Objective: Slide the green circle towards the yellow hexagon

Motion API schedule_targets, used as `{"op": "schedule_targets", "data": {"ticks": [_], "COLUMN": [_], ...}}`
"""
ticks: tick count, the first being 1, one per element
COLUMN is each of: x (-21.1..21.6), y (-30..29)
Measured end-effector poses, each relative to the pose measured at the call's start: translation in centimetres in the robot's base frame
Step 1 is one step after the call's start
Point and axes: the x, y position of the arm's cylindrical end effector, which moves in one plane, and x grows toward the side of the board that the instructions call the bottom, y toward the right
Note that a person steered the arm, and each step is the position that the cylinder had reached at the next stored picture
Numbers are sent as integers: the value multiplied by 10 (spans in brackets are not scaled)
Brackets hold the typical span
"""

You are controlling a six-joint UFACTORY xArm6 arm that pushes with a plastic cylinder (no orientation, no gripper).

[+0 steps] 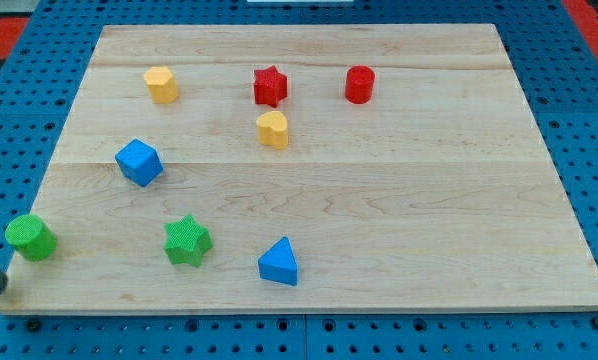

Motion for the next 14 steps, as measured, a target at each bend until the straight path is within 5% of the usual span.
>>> {"op": "schedule_targets", "data": {"ticks": [3,6,8,10,14], "x": [-87,-70,-100,-72,-135], "y": [48,93,104,102,68]}}
